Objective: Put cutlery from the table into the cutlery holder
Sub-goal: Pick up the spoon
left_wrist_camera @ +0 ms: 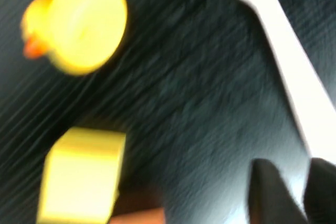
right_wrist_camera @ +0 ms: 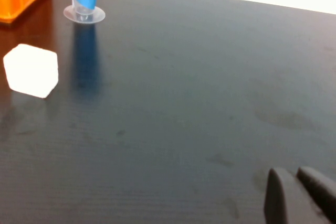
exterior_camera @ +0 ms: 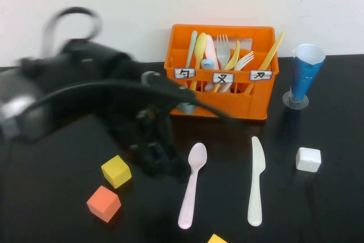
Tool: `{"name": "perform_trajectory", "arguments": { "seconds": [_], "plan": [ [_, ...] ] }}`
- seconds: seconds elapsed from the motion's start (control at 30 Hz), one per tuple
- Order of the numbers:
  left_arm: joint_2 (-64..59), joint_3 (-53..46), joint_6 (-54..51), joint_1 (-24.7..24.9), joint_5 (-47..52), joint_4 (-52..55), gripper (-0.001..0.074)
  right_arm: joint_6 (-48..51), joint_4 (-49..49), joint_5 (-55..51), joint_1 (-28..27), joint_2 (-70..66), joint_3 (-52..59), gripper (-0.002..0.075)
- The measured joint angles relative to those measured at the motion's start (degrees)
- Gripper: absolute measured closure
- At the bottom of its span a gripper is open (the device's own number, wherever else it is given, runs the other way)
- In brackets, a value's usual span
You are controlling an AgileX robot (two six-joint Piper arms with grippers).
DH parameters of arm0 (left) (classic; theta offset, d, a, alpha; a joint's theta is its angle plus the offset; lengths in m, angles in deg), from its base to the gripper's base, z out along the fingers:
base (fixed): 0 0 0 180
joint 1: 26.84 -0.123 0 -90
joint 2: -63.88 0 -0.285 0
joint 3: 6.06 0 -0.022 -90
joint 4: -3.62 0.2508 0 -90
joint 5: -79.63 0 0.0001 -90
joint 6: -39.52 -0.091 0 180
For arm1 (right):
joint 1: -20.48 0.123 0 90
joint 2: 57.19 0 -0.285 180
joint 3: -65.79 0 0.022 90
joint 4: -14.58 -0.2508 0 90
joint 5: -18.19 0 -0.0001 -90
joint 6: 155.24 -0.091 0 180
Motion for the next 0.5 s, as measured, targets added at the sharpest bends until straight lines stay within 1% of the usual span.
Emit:
{"name": "perform_trajectory", "arguments": {
  "seconds": [0.13,0.17,0.2,0.3,0.5],
  "plan": [
    [-8.6,5.4,3.9,1.4,-0.1,-1.3,0.0416,0.0,0.0,0.0,0.0,0.0,0.0,0.0696],
    [-10.3,6.4,4.6,1.7,-0.5,-1.4,0.0377,0.0,0.0,0.0,0.0,0.0,0.0,0.0696],
    [-11.6,7.3,5.1,1.9,-0.8,-1.5,0.0356,0.0,0.0,0.0,0.0,0.0,0.0,0.0696],
    [-15.2,8.9,6.6,2.3,-1.6,-1.6,0.0323,0.0,0.0,0.0,0.0,0.0,0.0,0.0696],
    [-18.4,9.5,7.7,3.1,-4.0,-1.0,0.0315,0.0,0.0,0.0,0.0,0.0,0.0,0.0696]
  ]
}}
